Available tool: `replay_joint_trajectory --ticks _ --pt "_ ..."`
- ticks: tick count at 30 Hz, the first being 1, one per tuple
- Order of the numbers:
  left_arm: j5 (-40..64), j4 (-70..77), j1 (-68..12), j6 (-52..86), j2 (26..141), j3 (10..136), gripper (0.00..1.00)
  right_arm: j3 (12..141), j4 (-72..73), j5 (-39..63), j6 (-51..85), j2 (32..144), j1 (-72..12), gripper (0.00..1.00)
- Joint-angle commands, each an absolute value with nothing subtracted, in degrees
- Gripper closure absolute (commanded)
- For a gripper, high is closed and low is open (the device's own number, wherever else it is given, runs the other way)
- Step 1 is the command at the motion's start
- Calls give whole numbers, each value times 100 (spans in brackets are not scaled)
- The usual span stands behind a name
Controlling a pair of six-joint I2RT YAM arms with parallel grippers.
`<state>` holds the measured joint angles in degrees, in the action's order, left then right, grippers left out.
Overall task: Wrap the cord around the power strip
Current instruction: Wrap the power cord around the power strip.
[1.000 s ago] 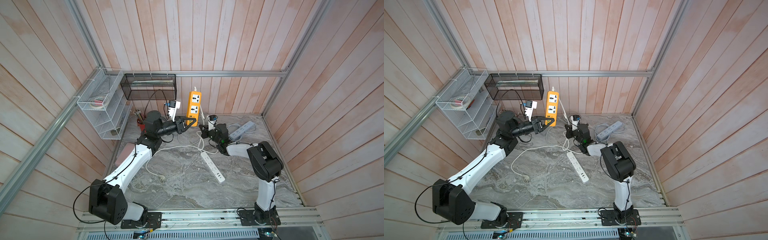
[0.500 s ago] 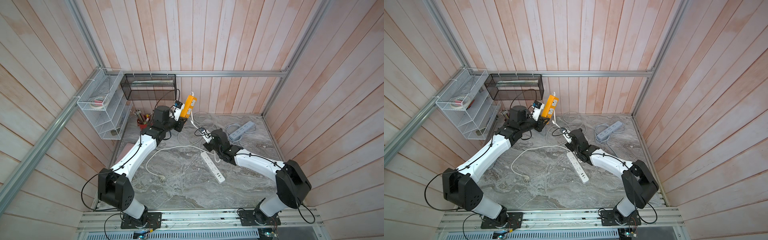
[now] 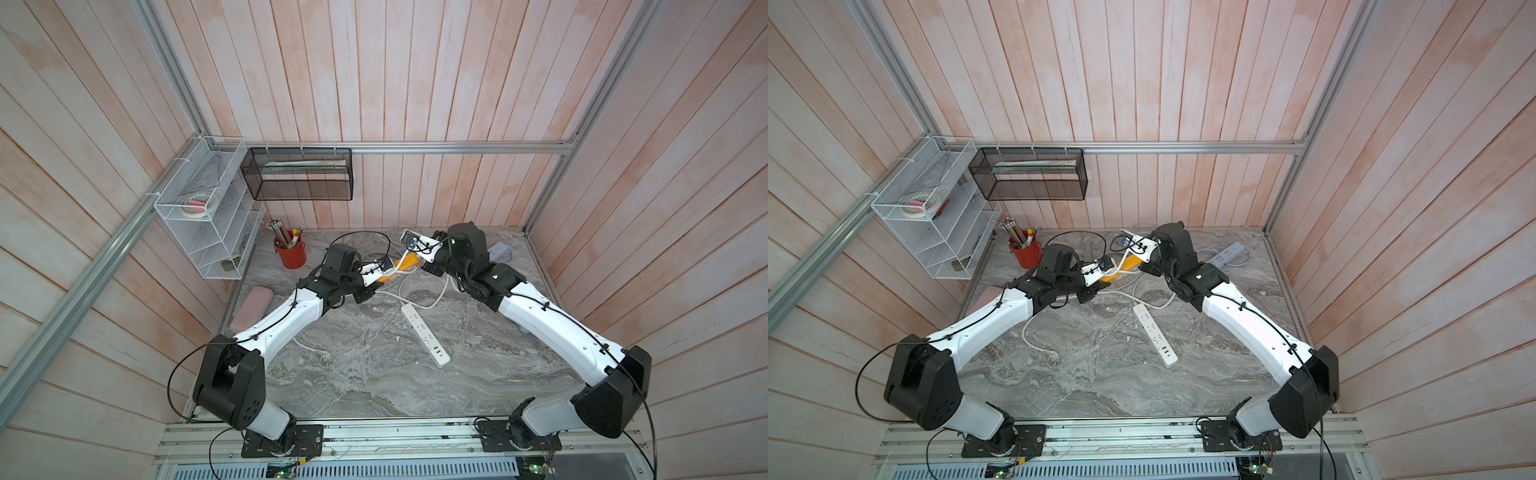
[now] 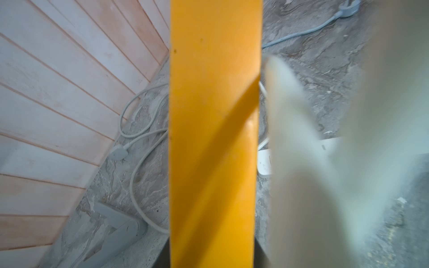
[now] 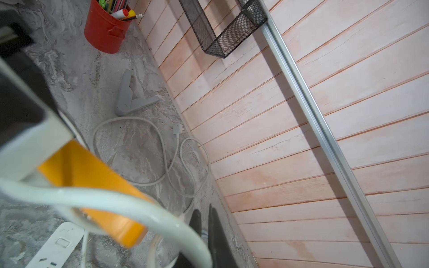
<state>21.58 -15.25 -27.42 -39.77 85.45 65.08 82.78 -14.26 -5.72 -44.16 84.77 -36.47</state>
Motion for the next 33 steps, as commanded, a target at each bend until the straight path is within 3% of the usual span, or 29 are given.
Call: replay_joint_trajectory --ticks 1,8,13,15,19,25,27,30,33 --pt "2850 -1254 -3100 -4366 8164 6365 100 8938 -1678 229 -4363 8943 -3290 100" --pt "3153 -345 -3637 -3827 7352 5991 100 9616 -1836 2613 -3431 9978 -2330 99" --pt "3321 792 -3542 -3053 6950 5687 100 8321 -258 3639 -2335 9934 -2148 82" --pt "3353 1040 -3441 -2747 6997 5724 100 7687 670 3845 -1755 9851 -2126 71" --pt "3473 1324 -3229 -2033 7216 5967 100 6811 2235 3837 -702 9894 -2127 53" --pt "3093 1380 -3182 -1320 7442 6492 100 6239 3685 2941 229 10276 -2125 40" --pt "2950 1284 -3164 -1199 7516 6636 100 6071 4088 2836 538 10290 -2085 31" --pt "2837 1021 -3099 -1027 7724 6873 100 5932 4301 2654 849 10015 -2056 15" --pt "2811 876 -3076 -832 7927 7046 100 5949 4067 2325 1037 9557 -2015 11"
